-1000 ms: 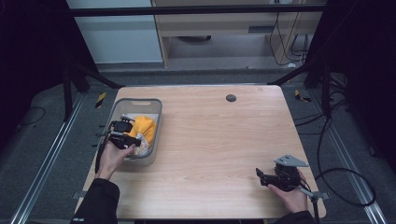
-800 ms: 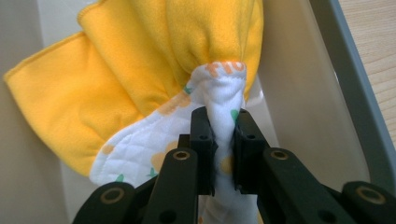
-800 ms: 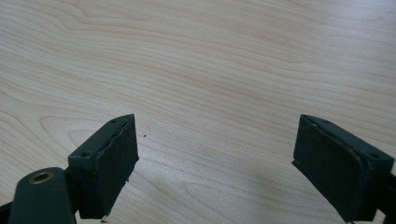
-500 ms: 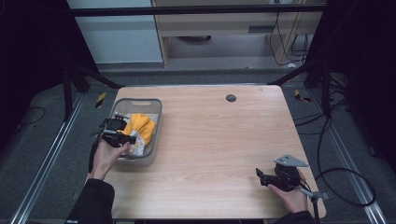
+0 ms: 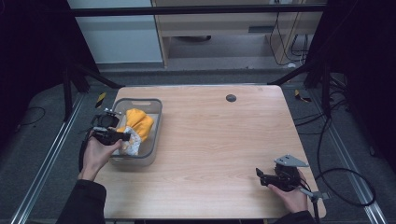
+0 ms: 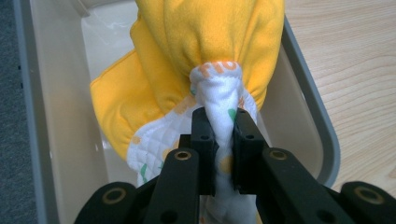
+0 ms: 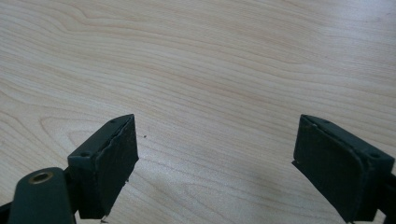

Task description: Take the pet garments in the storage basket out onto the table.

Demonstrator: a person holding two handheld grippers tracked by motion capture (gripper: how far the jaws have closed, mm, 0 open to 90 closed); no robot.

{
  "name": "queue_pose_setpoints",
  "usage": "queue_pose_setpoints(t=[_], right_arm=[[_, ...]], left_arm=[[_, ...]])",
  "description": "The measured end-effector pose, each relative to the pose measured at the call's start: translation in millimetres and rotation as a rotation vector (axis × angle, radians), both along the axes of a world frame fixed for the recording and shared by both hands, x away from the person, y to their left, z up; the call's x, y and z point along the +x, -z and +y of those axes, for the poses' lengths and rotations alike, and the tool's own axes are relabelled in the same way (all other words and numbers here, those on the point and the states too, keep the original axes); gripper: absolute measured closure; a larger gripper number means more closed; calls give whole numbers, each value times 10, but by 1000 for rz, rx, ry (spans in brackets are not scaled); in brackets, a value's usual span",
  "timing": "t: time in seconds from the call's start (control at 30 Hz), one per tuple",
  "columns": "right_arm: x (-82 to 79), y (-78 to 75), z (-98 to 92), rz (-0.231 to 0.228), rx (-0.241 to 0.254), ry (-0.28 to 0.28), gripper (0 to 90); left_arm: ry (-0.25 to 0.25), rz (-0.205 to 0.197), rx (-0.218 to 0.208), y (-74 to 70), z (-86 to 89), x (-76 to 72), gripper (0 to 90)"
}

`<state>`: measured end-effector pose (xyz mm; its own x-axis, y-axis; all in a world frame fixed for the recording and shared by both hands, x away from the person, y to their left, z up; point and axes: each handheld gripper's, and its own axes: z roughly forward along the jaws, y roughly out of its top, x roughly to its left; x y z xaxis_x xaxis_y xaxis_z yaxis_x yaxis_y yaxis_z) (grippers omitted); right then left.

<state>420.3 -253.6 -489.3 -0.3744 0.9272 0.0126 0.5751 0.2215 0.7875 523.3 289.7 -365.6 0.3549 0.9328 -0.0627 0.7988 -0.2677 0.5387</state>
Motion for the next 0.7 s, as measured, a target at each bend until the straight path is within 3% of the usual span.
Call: queue_pose_setpoints(t=[0.37, 0.7], right_arm=[[-3, 0, 3, 2, -3, 2, 135], [-4, -1, 3, 0, -2, 2, 135]], left_arm=[[12, -19, 2, -116, 6, -46, 819], [42, -73, -4, -353, -31, -127, 822]])
